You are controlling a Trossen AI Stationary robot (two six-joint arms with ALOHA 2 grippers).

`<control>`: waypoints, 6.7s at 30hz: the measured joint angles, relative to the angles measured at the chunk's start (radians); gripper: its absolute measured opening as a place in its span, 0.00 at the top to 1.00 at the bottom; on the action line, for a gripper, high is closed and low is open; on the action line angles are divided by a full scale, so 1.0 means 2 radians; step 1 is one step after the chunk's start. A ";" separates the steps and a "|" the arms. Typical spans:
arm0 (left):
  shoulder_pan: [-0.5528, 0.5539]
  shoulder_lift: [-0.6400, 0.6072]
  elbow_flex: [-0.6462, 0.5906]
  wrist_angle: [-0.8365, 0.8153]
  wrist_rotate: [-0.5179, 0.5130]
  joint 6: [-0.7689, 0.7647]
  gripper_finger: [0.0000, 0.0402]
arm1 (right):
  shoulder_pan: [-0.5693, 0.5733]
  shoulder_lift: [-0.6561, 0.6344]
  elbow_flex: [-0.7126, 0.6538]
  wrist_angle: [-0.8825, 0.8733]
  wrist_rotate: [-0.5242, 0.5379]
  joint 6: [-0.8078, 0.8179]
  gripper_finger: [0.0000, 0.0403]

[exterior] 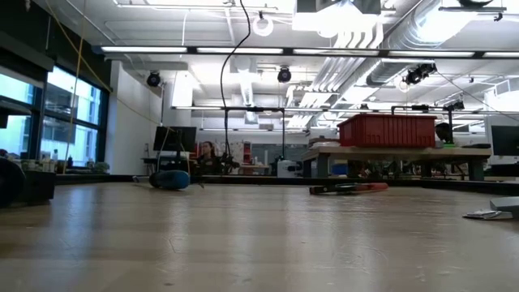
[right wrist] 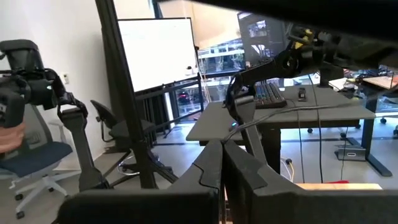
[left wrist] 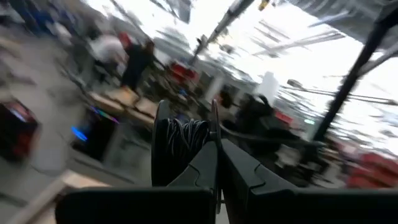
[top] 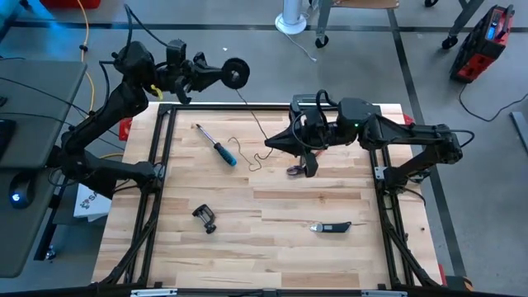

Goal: Coil cords
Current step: Coil the black wire onto the black spool

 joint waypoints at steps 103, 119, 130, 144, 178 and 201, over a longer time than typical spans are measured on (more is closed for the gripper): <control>-0.142 0.151 0.057 0.440 0.102 -0.233 1.00 | -0.038 0.101 0.000 0.197 -0.017 0.137 0.66; -0.139 0.128 0.068 0.446 0.104 -0.204 1.00 | -0.012 0.071 0.000 0.115 0.097 -0.090 0.65; -0.152 0.128 0.068 0.435 0.093 -0.163 1.00 | -0.019 0.094 0.000 0.118 0.135 -0.046 0.65; -0.160 0.131 0.068 0.432 0.089 -0.162 1.00 | -0.021 0.107 0.000 0.108 0.140 -0.013 0.65; -0.160 0.131 0.067 0.414 0.088 -0.136 1.00 | -0.018 0.111 0.000 0.140 0.089 0.039 0.82; -0.071 0.082 0.067 0.252 0.135 -0.112 1.00 | 0.023 0.066 0.000 0.035 0.070 0.037 1.00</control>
